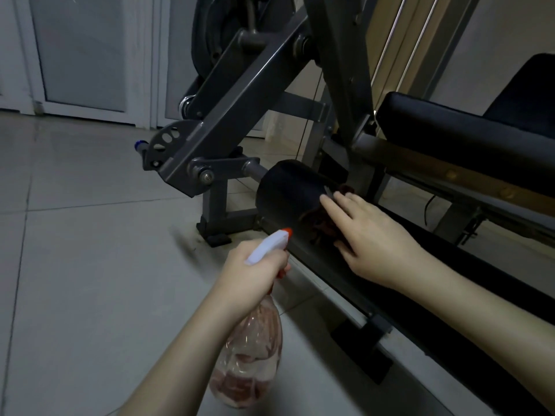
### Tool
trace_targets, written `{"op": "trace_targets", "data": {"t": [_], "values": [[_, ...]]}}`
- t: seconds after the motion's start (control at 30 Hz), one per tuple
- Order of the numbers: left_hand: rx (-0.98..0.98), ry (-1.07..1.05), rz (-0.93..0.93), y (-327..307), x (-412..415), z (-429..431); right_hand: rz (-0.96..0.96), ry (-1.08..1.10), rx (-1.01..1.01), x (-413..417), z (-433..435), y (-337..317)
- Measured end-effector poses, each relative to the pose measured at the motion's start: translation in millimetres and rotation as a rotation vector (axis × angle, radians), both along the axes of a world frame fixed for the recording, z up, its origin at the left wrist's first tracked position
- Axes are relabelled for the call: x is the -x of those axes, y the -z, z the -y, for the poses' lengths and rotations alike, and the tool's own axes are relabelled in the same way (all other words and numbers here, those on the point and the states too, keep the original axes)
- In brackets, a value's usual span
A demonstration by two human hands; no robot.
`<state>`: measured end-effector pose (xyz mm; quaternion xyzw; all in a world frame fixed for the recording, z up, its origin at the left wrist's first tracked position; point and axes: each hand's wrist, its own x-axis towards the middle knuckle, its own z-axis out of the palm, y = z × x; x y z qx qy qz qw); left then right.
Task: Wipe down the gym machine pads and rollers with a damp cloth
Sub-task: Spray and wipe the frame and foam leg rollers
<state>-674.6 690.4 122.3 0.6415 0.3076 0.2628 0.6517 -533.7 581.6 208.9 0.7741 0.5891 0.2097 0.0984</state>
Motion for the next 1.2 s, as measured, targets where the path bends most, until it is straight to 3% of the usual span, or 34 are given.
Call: {"op": "trace_targets", "data": {"t": [0.3, 0.53, 0.77, 0.97, 1.2], "values": [[-0.093, -0.002, 0.167, -10.3, 3.4, 26.8, -0.113, 0.063, -0.107, -10.9, -22.4, -14.0], [-0.152, -0.017, 0.122, -14.6, 6.1, 28.1, -0.670, 0.205, -0.163, -54.4, -23.3, -47.3], [-0.170, 0.019, 0.150, -9.7, 5.4, 31.0, -0.966, 0.321, -0.280, -91.6, -26.4, -46.5], [-0.110, 0.017, 0.130, 0.0, 0.7, 28.0, -0.998, 0.432, -0.219, -115.6, -25.5, -41.1], [-0.151, 0.039, 0.160, 14.2, 4.4, 20.4, -0.980, 0.211, -0.304, -98.9, -39.6, -44.4]]}}
